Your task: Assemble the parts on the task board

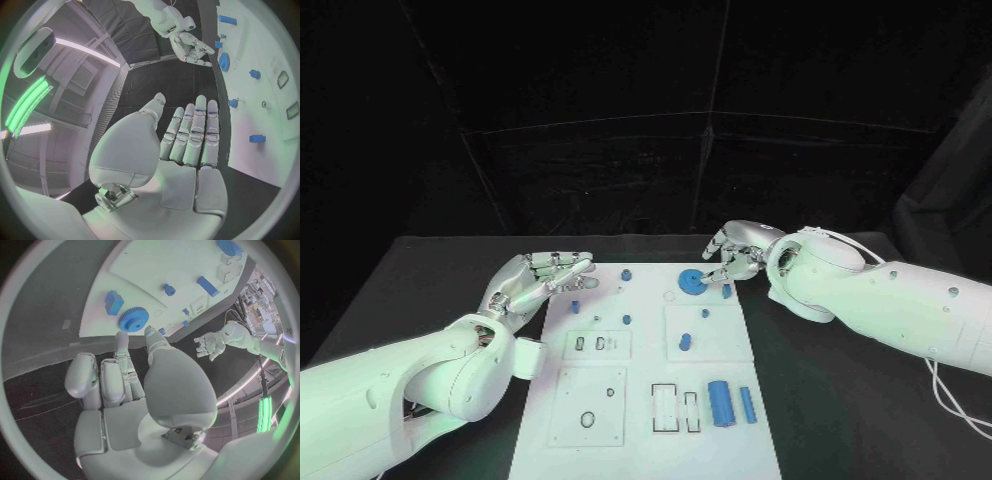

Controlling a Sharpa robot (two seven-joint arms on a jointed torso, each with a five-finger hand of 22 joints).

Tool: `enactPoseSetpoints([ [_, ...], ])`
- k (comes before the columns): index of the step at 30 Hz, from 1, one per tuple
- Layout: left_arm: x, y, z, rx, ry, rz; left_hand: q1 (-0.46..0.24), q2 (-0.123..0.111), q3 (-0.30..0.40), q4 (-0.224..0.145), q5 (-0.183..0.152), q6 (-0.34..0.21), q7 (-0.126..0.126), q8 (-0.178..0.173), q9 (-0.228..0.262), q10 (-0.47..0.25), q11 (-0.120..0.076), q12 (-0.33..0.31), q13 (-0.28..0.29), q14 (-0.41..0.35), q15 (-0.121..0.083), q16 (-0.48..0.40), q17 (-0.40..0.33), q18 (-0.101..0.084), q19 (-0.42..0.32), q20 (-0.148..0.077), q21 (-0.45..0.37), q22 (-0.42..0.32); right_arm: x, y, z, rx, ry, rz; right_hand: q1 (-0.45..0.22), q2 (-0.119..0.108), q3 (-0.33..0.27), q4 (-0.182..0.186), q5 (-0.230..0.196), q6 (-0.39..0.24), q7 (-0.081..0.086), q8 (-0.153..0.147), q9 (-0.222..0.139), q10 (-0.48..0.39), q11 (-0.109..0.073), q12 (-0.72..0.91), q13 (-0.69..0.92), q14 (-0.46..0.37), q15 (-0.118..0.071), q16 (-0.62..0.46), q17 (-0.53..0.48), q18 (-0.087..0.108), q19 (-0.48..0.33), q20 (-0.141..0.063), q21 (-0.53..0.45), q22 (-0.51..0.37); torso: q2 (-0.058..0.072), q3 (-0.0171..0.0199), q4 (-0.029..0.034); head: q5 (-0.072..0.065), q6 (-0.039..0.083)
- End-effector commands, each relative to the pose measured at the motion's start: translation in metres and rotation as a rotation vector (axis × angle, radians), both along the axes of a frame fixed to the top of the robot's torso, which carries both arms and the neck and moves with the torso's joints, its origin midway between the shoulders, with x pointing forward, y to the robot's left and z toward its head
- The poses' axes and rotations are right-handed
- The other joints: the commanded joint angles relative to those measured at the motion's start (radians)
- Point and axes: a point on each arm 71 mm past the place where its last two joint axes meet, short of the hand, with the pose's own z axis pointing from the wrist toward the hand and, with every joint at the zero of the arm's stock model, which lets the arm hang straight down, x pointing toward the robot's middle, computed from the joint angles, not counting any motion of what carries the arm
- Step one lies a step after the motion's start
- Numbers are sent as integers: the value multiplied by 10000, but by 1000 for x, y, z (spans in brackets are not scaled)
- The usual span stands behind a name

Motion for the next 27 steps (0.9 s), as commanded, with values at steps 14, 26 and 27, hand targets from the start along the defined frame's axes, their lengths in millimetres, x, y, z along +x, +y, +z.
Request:
enactPoseSetpoints([
  [14, 1, -2, 0, -37, -42, -196, -42, 72, -11, -75, -29, -78, 93, -52, -12, -29, 16, -34, -13, -36, 51, -43, 13, 71, 40, 34, -56, -13, 10, 22, -7, -697, 339, 253, 657, 113, -108, 435, 14, -115, -1, 119, 7, 92, 5, 1681, 1970, 356, 69, 336, 529, -206, 31, 105, 188, 216, 16, -7, 3, 5, -101],
  [26, 1, -3, 0, -43, -30, -222, -42, 72, -11, -75, -29, -78, 93, -52, -12, -29, 16, -34, -13, -36, 51, -43, 13, 71, 40, 34, -56, -13, 11, 30, -13, -1344, 647, 540, 902, 229, -42, 322, 1, 66, -50, 274, 25, 295, -34, 2689, 3042, 436, 42, 654, 1091, -260, 150, 84, 346, 513, 18, -11, 2, -13, -136],
  [27, 2, -3, 0, -44, -29, -224, -42, 72, -11, -75, -29, -78, 93, -52, -12, -29, 16, -34, -13, -36, 51, -43, 13, 71, 40, 34, -56, -13, 11, 30, -13, -1387, 652, 554, 909, 235, -41, 314, 0, 75, -51, 283, 26, 315, -36, 2766, 3120, 439, 42, 668, 1116, -263, 156, 83, 355, 529, 19, -11, 3, -16, -138],
])
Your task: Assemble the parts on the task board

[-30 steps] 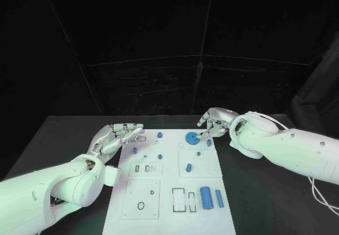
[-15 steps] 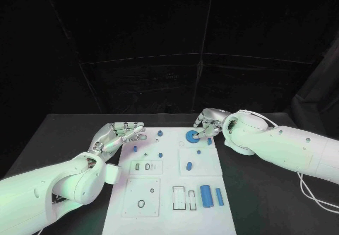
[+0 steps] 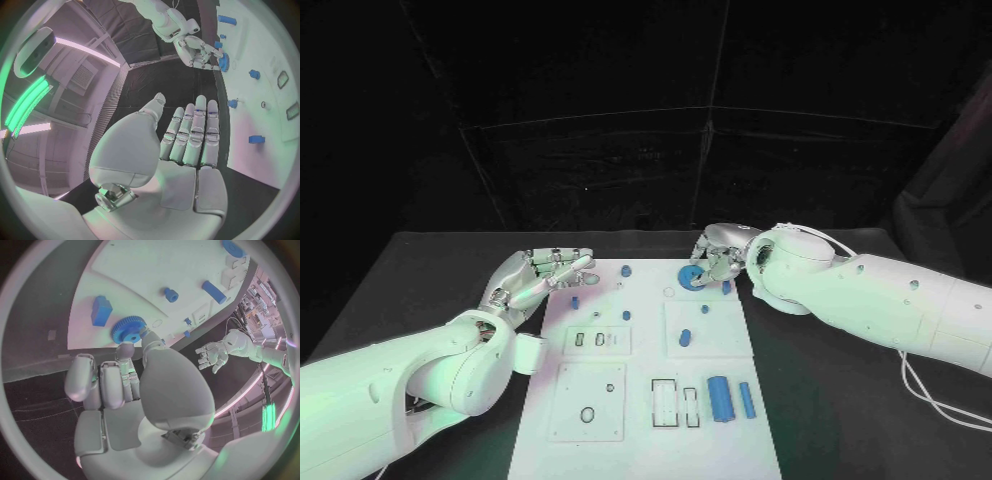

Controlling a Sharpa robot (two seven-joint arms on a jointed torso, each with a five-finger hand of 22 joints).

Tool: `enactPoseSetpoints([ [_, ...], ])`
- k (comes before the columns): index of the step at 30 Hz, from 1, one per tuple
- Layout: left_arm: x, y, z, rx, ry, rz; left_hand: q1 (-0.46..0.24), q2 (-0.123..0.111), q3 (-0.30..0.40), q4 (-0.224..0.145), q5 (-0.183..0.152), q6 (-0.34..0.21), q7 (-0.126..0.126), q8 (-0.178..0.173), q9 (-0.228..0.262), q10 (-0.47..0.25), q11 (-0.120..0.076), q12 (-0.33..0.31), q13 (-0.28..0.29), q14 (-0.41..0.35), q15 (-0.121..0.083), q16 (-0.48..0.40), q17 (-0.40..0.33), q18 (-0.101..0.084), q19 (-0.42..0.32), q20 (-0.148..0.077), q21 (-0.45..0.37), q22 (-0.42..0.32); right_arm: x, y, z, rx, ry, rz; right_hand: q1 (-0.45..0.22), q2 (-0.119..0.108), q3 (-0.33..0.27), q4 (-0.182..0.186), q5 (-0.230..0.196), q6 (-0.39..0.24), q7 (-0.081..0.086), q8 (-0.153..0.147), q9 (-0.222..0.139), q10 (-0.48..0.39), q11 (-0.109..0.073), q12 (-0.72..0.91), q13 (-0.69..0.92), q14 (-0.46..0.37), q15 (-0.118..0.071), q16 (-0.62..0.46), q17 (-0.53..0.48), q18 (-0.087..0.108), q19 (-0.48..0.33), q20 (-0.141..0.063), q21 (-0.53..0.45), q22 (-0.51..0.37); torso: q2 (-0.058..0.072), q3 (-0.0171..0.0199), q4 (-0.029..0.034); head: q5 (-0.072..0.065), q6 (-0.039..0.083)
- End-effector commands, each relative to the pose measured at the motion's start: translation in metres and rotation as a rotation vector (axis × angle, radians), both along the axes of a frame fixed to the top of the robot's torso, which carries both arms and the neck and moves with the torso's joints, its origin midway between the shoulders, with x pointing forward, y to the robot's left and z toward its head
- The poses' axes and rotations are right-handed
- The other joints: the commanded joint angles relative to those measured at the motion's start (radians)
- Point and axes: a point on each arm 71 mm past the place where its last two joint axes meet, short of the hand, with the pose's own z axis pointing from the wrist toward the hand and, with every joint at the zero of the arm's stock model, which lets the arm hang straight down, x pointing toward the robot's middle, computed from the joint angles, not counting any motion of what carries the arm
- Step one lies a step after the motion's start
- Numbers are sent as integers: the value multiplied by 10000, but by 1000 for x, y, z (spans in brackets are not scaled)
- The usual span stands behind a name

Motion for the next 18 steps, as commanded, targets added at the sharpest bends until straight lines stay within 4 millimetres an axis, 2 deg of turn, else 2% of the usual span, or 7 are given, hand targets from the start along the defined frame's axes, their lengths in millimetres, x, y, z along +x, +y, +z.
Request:
enactPoseSetpoints([
  [1, 0, -2, 1, -36, -48, -181, -42, 72, -11, -75, -29, -79, 93, -54, -14, -29, 17, -34, -15, -36, 51, -43, 14, 71, 40, 34, -56, -15, 0, 2, -2, -503, 114, 195, 107, 7, 59, -36, 0, 115, 4, 61, 6, 110, -2, 195, 202, 439, 39, 66, 59, -110, 87, 12, 39, 35, 5, 1, 7, -5, -21],
  [6, 0, -1, 1, -31, -43, -177, -40, 85, 0, -92, -28, -71, 90, -55, -10, -22, 15, -37, -12, -40, 53, -58, 15, 71, 38, 37, -66, -23, 1, 3, -3, -687, 110, 209, 150, 48, 76, -84, -1, 169, -7, 105, 8, 194, -11, 540, 555, 439, 34, 102, 120, -114, 87, 8, 58, 60, 7, 3, 6, -1, -70],
  [14, 0, -1, 1, -31, -38, -180, -40, 85, 0, -92, -28, -71, 90, -55, -10, -22, 15, -37, -12, -40, 53, -58, 15, 71, 38, 37, -66, -23, 2, 7, -3, -824, -55, 283, 258, 176, 166, -194, -32, 244, -19, 161, 6, 275, -24, 931, 967, 441, 26, 151, 211, -122, 96, 2, 92, 113, 11, 7, 1, 7, -71],
  [18, 1, -2, 1, -33, -35, -188, -40, 85, 0, -92, -28, -71, 90, -55, -10, -22, 15, -37, -12, -40, 53, -58, 15, 71, 38, 37, -66, -23, 1, 10, -2, -1023, -326, 346, 445, 378, 383, -354, -467, 536, -69, 317, 44, 395, -69, 1328, 1374, 449, -10, 197, 298, -135, 131, -22, 140, 203, 9, 10, 7, -3, -87],
])
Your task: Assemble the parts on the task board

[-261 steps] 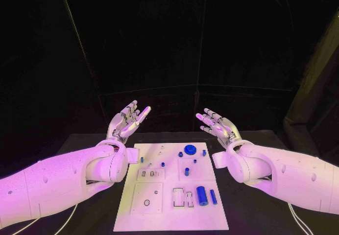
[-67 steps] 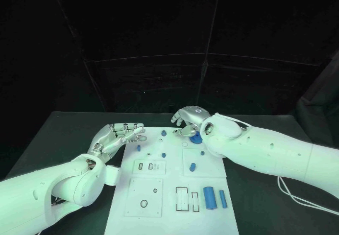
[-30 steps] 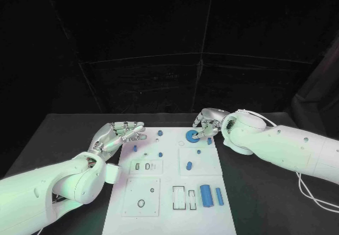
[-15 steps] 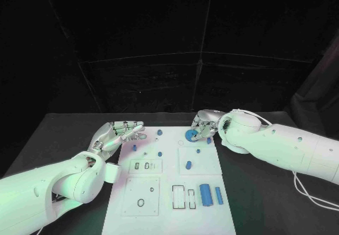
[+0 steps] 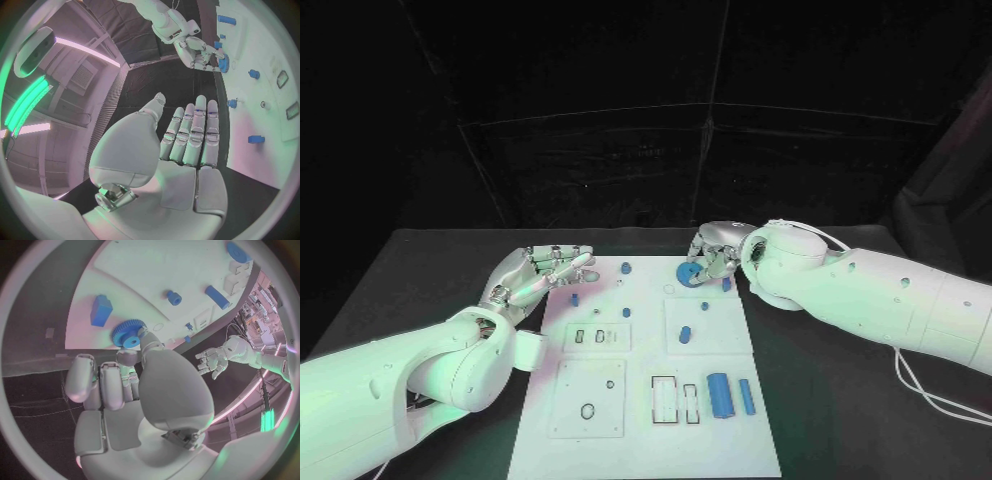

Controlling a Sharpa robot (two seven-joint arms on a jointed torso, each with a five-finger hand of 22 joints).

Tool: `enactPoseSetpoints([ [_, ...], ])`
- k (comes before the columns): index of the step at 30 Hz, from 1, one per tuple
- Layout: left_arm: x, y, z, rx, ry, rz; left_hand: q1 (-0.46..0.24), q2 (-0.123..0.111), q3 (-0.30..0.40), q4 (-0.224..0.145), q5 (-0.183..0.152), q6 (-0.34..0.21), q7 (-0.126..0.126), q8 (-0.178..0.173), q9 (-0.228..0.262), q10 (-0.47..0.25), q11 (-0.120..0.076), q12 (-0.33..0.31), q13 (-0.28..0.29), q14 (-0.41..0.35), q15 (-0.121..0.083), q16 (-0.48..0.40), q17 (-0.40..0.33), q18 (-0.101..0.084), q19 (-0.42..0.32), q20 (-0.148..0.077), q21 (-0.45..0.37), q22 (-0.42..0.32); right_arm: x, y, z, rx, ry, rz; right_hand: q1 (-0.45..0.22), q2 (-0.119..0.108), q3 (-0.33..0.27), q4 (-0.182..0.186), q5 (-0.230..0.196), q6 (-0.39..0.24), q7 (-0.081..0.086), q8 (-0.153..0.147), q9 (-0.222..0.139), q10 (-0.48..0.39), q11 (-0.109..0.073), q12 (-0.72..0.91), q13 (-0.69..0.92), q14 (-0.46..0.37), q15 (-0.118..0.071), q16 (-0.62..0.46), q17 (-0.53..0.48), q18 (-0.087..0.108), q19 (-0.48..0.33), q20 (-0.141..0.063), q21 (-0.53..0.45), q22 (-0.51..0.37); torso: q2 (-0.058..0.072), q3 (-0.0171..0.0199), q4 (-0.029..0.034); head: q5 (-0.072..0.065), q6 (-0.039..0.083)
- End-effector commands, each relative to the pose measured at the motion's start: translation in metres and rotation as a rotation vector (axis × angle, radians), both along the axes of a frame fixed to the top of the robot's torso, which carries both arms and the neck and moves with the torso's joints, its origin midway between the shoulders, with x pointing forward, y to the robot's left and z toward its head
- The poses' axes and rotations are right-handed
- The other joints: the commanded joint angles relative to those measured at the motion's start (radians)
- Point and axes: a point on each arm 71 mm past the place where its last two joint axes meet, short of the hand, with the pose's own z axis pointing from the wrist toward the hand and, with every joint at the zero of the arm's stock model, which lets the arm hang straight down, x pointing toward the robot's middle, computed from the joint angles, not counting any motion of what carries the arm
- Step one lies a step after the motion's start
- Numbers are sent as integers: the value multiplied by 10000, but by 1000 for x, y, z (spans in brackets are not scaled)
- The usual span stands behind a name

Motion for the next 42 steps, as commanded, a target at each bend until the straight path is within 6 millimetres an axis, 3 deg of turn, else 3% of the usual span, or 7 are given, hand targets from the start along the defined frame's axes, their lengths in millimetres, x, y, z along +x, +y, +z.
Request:
enactPoseSetpoints([
  [1, 0, -2, 1, -35, -45, -176, -40, 85, 1, -36, -28, -71, 90, -56, -11, -22, 15, -37, -13, -40, 53, -58, 15, 72, 38, 37, -66, -10, -1, 2, -2, -553, -277, 127, 207, 109, 197, -146, -282, 260, -28, 149, 59, 117, -19, 246, 265, 452, -24, 71, 74, -142, 87, -18, 68, 72, 2, 3, 6, -3, -15],
  [8, 0, -1, 1, -31, -37, -174, -40, 85, 1, -36, -28, -71, 90, -56, -11, -22, 15, -37, -13, -40, 53, -58, 15, 72, 38, 37, -66, -10, -4, 6, -1, -1117, -916, 383, 579, 169, 802, -586, -514, 799, -141, 354, 72, 182, -125, 560, 652, 473, -109, 166, 275, -177, 159, -96, 159, 260, -4, -1, -11, -10, -33],
  [17, -1, -1, 1, -33, -29, -184, -41, 94, 10, -54, -29, -63, 89, -57, -8, -13, 14, -39, -10, -43, 53, -72, 16, 73, 37, 40, -75, -18, -18, 23, 8, -429, -2041, 1032, 346, 416, 1591, -629, -223, 1390, -341, 483, 95, 379, -288, 860, 1004, 512, -240, 285, 524, -233, 308, -216, 302, 560, -3, -5, 11, 20, -3],
  [27, -2, -1, 2, -42, -22, -204, -41, 94, 10, -54, -29, -63, 89, -57, -8, -13, 14, -39, -10, -43, 53, -72, 16, 73, 37, 40, -75, -18, -35, 53, 21, 592, -2781, 1531, -264, 136, 2322, -627, -119, 1398, -319, 260, 20, 399, -271, 787, 1062, 508, -239, 279, 545, -249, 343, -232, 355, 639, 5, -16, 15, 109, 56],
  [31, -2, -2, 2, -52, -18, -227, -41, 94, 10, -54, -29, -63, 89, -57, -8, -13, 14, -39, -10, -43, 53, -72, 16, 73, 37, 40, -75, -18, -36, 70, 22, 740, -2796, 1677, -384, 77, 2437, -621, -150, 1385, -304, 211, 9, 396, -259, 762, 1064, 504, -230, 269, 534, -248, 340, -225, 356, 637, 13, -8, 16, 148, 38],
  [34, -2, -2, 2, -57, -16, -239, -41, 100, 15, -65, -29, -59, 88, -59, -7, -9, 13, -41, -9, -44, 54, -81, 17, 74, 37, 41, -80, -22, -35, 85, 21, 786, -2761, 1807, -482, 37, 2533, -615, -189, 1384, -295, 176, 4, 394, -250, 742, 1065, 500, -222, 255, 516, -247, 337, -218, 357, 636, 18, -22, 47, 130, 4],
  [42, -2, -2, 2, -49, -27, -217, -41, 100, 15, -65, -29, -59, 88, -59, -7, -9, 13, -41, -9, -44, 54, -81, 17, 74, 37, 41, -80, -22, -30, 109, 15, 618, -2492, 2055, -627, -24, 2650, -613, -253, 1353, -272, 111, -6, 382, -230, 702, 1061, 490, -208, 228, 478, -245, 328, -206, 353, 624, 27, -4, 29, 217, -27],
])
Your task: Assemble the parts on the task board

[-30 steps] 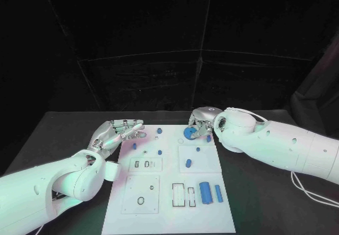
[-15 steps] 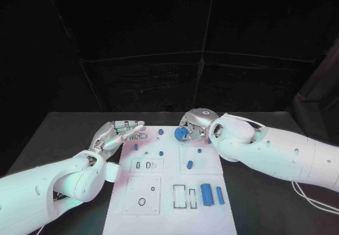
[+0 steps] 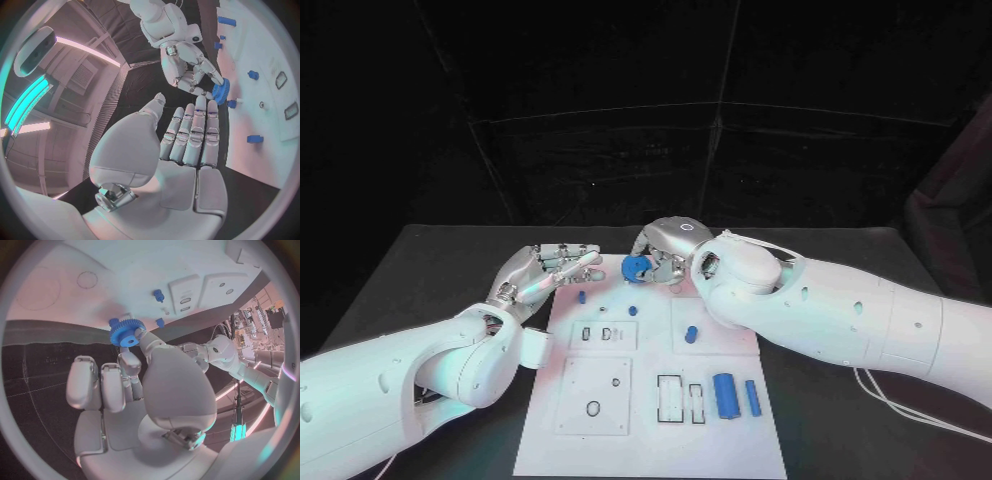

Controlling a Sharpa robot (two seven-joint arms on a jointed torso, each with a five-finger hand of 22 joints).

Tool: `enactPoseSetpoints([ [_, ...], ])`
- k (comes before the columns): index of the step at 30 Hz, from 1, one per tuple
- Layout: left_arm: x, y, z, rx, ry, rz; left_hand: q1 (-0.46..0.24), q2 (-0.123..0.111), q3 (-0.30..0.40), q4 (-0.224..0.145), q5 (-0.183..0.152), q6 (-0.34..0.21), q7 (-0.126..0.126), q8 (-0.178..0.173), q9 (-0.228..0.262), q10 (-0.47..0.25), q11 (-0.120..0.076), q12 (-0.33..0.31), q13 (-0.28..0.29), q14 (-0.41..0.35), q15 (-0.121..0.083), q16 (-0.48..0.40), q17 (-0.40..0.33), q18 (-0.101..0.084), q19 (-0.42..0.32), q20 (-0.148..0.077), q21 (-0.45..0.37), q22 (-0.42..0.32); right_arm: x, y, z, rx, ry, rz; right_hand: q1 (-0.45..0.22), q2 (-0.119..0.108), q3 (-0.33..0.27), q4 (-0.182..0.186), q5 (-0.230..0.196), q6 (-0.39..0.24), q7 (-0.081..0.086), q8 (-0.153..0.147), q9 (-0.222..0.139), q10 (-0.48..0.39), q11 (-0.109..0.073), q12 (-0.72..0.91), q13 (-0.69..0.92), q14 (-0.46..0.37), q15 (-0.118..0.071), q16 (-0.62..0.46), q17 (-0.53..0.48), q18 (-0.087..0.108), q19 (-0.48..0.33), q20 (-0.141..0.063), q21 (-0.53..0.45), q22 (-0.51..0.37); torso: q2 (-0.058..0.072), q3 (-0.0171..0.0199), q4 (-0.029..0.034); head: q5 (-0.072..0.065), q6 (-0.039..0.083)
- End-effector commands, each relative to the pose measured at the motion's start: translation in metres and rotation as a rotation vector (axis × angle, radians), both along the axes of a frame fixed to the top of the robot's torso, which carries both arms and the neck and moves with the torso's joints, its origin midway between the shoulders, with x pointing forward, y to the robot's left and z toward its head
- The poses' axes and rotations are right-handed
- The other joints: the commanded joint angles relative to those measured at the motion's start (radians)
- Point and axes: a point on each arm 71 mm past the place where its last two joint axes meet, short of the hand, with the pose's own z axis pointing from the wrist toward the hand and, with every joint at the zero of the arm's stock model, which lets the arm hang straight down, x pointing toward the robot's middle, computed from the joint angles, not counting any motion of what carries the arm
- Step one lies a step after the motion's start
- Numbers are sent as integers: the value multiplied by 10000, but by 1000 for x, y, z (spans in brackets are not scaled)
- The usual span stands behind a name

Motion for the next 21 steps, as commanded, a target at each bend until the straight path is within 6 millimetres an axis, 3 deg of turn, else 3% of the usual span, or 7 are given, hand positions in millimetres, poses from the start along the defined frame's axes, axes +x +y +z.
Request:
enactPoseSetpoints([
  [1, 0, -2, 1, -32, -68, -147, -3, 62, 15, -65, -29, -59, 88, -59, -8, -9, 13, -42, -10, -44, 54, -42, 9, 74, 37, 41, -41, -15, 3, 6, -2, -202, 19, 8, -147, -25, 92, -3, -92, 652, -224, -55, 440, 36, 44, -106, -13, 484, -23, -17, -36, -86, 57, 32, 38, -23, 7, 17, -19, 46, -28],
  [16, 0, -2, 2, -30, -96, -124, -1, 67, 22, -80, -28, -56, 88, -61, -7, -4, 13, -44, -9, -48, 56, -53, 9, 74, 35, 43, -48, -21, 7, 20, -20, -923, 558, 112, -475, -264, 192, -41, -222, 343, -94, -327, 397, -165, 151, -510, -283, 460, 60, -90, -123, -77, 21, 101, 12, -76, -6, 23, -36, 82, -103],
  [21, 0, -2, 2, -31, -100, -123, 2, 72, 30, -95, -28, -52, 88, -63, -6, -1, 13, -47, -8, -59, 59, -68, 8, 73, 30, 46, -56, -28, 8, 23, -20, -796, 457, 160, -723, -454, 89, -37, -207, -232, 53, -700, 365, -237, 281, -645, -357, 454, 166, -118, -147, -70, -13, 190, -13, -126, -1, 27, -44, 96, -108],
])
